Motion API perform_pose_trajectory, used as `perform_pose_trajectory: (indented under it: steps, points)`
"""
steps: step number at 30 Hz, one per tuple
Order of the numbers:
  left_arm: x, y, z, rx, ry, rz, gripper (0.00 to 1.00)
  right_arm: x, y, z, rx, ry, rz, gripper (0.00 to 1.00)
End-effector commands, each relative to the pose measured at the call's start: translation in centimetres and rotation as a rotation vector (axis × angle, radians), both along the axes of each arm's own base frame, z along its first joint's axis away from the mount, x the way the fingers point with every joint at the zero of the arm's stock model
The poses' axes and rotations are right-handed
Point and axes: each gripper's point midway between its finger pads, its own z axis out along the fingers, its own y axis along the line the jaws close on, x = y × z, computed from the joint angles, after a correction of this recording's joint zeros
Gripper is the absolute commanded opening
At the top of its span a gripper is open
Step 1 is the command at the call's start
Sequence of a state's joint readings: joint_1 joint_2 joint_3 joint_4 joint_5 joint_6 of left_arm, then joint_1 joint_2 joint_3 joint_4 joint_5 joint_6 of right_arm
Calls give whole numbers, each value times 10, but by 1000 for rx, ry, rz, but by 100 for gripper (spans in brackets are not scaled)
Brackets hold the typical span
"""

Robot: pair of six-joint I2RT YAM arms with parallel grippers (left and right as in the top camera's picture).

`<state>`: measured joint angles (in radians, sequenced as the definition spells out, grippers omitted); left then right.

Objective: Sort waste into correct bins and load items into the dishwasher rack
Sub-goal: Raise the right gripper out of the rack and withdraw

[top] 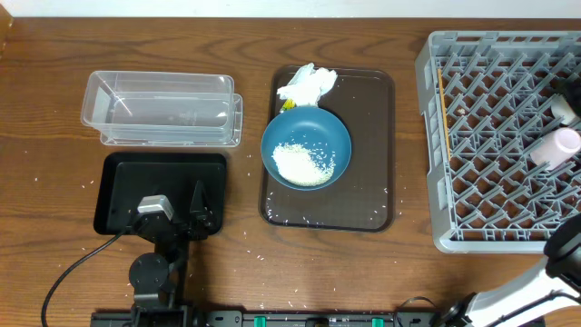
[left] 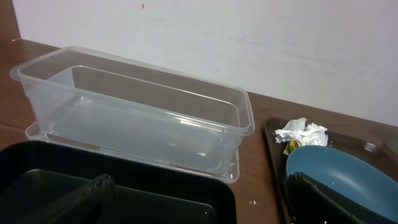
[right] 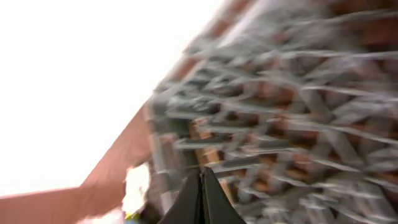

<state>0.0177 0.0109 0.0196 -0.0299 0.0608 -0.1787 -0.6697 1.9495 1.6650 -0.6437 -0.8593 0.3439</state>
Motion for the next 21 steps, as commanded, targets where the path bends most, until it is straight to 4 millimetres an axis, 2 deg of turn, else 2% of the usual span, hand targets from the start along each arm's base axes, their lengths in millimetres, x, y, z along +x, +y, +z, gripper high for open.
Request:
perform_pose_trajectory:
  steps: [1,3,6,8,11,15,21]
  points:
    - [-1,0,-15,13,45,-4,91,8,60,52,-40,-100,125,1]
    - [-1,0,-15,13,46,-4,91,14,82,57,-125,-98,153,5]
    - [-1,0,-15,13,46,-4,91,22,115,47,-275,-12,142,17]
    - [-1,0,-15,13,46,-4,91,26,141,37,-359,32,169,39]
    - [-1,0,-15,13,46,-4,91,32,191,21,-458,64,255,61]
    - [-1,0,-15,13,46,-4,91,34,254,2,-553,87,357,99]
    - [-1,0,-15,13,46,-4,91,23,326,-12,-621,81,481,99]
